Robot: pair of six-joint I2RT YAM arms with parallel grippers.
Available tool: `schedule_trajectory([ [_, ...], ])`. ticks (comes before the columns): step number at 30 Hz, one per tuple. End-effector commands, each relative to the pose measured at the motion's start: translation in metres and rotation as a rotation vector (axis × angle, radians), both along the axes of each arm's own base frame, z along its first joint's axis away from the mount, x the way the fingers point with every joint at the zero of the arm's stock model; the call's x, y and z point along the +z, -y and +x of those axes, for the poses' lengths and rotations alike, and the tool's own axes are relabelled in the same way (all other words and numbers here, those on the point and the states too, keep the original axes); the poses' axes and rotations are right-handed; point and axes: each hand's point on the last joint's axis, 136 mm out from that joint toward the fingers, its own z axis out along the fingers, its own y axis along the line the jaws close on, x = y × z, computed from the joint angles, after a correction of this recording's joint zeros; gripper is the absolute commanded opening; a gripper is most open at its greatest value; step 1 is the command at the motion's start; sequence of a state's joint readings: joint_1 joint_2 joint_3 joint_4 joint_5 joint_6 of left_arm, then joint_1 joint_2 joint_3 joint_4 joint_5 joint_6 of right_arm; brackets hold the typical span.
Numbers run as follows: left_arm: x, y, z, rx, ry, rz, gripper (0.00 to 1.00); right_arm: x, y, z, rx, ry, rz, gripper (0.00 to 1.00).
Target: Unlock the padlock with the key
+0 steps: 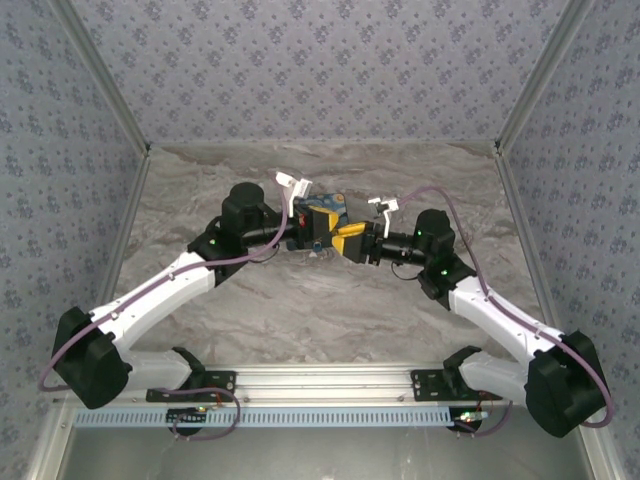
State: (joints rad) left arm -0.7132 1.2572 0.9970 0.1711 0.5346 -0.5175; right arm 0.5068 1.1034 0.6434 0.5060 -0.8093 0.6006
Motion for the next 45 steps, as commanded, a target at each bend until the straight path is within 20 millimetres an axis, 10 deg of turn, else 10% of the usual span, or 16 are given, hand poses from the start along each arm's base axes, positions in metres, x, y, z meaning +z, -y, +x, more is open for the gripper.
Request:
schedule_trajectory([
  [1,0.014,-0.002,-0.004,-0.011,0.037,-0.045,0.0,0.017,-0.004,-0.001,0.018,0.056,0.02,0.44],
  [26,0.01,-0.004,-0.005,-0.006,0.043,-0.021,0.0,0.02,-0.002,0.004,-0.019,0.061,0.015,0.02],
  [31,0.008,-0.012,0.003,0.065,0.044,0.019,0.4,0.009,0.001,0.007,-0.051,0.039,-0.029,0.0],
  [45,-0.06,-0.102,0.066,0.498,-0.137,0.276,0.83,-0.101,0.088,0.044,-0.489,-0.285,-0.359,0.0],
])
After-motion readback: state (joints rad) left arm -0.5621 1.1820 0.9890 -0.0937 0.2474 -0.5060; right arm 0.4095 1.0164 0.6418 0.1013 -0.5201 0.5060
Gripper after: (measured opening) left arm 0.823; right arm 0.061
